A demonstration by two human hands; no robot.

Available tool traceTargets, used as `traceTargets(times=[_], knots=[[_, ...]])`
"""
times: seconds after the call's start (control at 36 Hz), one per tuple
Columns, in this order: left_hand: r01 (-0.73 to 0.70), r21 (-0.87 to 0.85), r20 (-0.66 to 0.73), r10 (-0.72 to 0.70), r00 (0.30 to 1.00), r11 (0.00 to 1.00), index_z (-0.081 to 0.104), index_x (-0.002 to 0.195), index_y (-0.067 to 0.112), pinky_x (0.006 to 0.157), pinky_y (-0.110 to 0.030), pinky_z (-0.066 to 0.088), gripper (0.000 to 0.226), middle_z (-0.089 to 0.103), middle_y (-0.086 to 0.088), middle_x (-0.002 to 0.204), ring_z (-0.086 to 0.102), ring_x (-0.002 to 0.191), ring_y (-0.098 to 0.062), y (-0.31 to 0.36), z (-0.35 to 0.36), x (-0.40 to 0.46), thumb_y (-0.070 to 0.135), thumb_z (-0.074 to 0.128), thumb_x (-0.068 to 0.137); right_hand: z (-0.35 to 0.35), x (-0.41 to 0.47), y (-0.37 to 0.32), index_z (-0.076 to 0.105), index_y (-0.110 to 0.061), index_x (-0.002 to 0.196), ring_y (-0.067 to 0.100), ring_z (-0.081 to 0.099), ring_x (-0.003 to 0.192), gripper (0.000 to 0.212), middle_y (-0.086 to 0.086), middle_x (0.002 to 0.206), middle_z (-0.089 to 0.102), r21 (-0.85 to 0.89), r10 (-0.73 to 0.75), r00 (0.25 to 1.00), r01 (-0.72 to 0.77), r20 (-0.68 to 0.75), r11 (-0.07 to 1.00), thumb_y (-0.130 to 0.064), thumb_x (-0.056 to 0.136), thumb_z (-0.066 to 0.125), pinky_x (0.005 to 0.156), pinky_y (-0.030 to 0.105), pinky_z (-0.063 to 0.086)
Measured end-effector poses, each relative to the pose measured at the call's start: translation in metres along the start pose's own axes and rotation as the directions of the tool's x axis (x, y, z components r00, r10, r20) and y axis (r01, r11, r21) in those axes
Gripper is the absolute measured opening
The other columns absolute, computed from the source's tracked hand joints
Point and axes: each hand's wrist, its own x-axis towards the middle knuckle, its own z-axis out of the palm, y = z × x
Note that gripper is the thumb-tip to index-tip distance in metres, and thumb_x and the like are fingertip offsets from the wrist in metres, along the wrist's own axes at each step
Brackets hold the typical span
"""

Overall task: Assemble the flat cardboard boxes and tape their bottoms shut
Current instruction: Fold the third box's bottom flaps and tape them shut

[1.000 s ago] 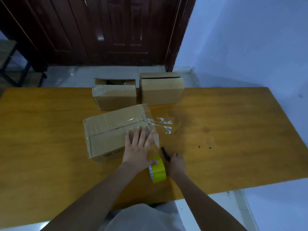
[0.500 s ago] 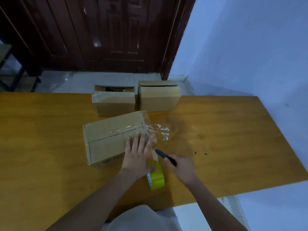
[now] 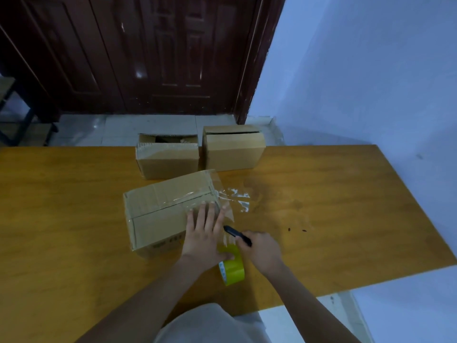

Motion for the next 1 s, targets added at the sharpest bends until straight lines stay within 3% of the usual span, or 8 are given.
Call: traceTargets(times=[0.08, 0.25, 0.31, 0.44, 0.58, 0.72, 1.0], knots=[[-0.007, 0.014, -0.006, 0.007, 1.0, 1.0, -0.003, 0.148, 0.015, 0.11, -0.06, -0.003, 0.133, 0.029, -0.019, 0.149, 0.017, 0.137, -0.04, -0.001, 0.003, 0.0, 0.089, 0.051, 0.052, 0.0, -0.001, 0.001, 0.063, -0.019, 0.086, 0.013, 0.047, 0.054, 0.03, -0.008, 0.055, 0.042, -0.021, 0.012, 1.0, -0.012, -0.006, 1.0, -0.042, 0.095, 0.046, 0.041, 0.02, 0.023], [0.001, 0.065, -0.031, 0.001, 1.0, 0.998, -0.033, 0.14, 0.014, 0.105, -0.059, -0.018, 0.125, -0.007, -0.016, 0.155, -0.009, 0.141, -0.04, 0.001, 0.003, -0.001, 0.088, 0.037, 0.068, 0.002, -0.002, 0.004, 0.063, -0.017, 0.086, 0.007, 0.04, 0.047, 0.032, -0.008, 0.056, 0.042, -0.043, 0.022, 1.0, -0.023, -0.014, 0.999, -0.042, 0.096, 0.045, 0.041, 0.02, 0.026], [0.005, 0.081, -0.038, -0.002, 0.999, 0.997, -0.037, 0.137, 0.013, 0.105, -0.059, -0.018, 0.124, -0.011, -0.015, 0.155, -0.011, 0.141, -0.04, 0.001, 0.001, -0.001, 0.088, 0.035, 0.069, 0.002, -0.003, 0.003, 0.061, -0.018, 0.084, 0.01, 0.045, 0.05, 0.031, -0.008, 0.057, 0.043, -0.038, 0.023, 1.0, -0.024, -0.016, 0.999, -0.042, 0.096, 0.045, 0.041, 0.02, 0.026], [0.012, 0.042, -0.047, -0.01, 0.999, 0.999, -0.036, 0.137, 0.014, 0.104, -0.057, -0.022, 0.125, -0.008, -0.016, 0.157, -0.011, 0.142, -0.039, 0.002, 0.0, -0.002, 0.087, 0.039, 0.068, 0.003, -0.005, 0.0, 0.049, -0.023, 0.076, 0.014, 0.047, 0.053, 0.027, -0.008, 0.058, 0.044, -0.018, 0.028, 1.0, -0.028, 0.001, 0.999, -0.041, 0.096, 0.044, 0.042, 0.021, 0.026], [0.022, 0.033, -0.024, -0.021, 0.999, 0.999, -0.032, 0.138, 0.01, 0.106, -0.056, -0.019, 0.125, -0.012, -0.015, 0.157, -0.014, 0.142, -0.037, 0.003, -0.002, -0.002, 0.086, 0.04, 0.069, 0.002, -0.007, 0.004, 0.053, -0.022, 0.076, 0.013, 0.049, 0.053, 0.029, -0.007, 0.06, 0.049, -0.032, 0.047, 0.999, -0.048, -0.027, 0.998, -0.042, 0.095, 0.045, 0.041, 0.02, 0.024], [0.024, 0.06, -0.012, -0.023, 1.0, 0.998, -0.034, 0.138, 0.012, 0.106, -0.057, -0.02, 0.124, -0.014, -0.015, 0.156, -0.016, 0.142, -0.037, 0.004, -0.003, -0.003, 0.087, 0.038, 0.069, 0.005, -0.005, 0.002, 0.049, -0.021, 0.074, 0.006, 0.04, 0.045, 0.031, -0.008, 0.057, 0.044, -0.057, 0.069, 0.997, -0.07, -0.016, 0.996, -0.042, 0.096, 0.043, 0.04, 0.021, 0.023], [0.032, 0.069, 0.009, -0.033, 0.999, 0.997, -0.039, 0.136, 0.013, 0.105, -0.057, -0.022, 0.126, -0.02, -0.015, 0.155, -0.022, 0.14, -0.038, 0.005, -0.004, -0.002, 0.089, 0.034, 0.068, -0.001, 0.002, 0.04, 0.052, -0.019, 0.081, 0.011, 0.04, 0.041, 0.028, -0.004, 0.055, 0.046, -0.057, 0.202, 0.979, -0.203, -0.03, 0.977, -0.037, 0.099, 0.042, 0.038, 0.021, 0.025]])
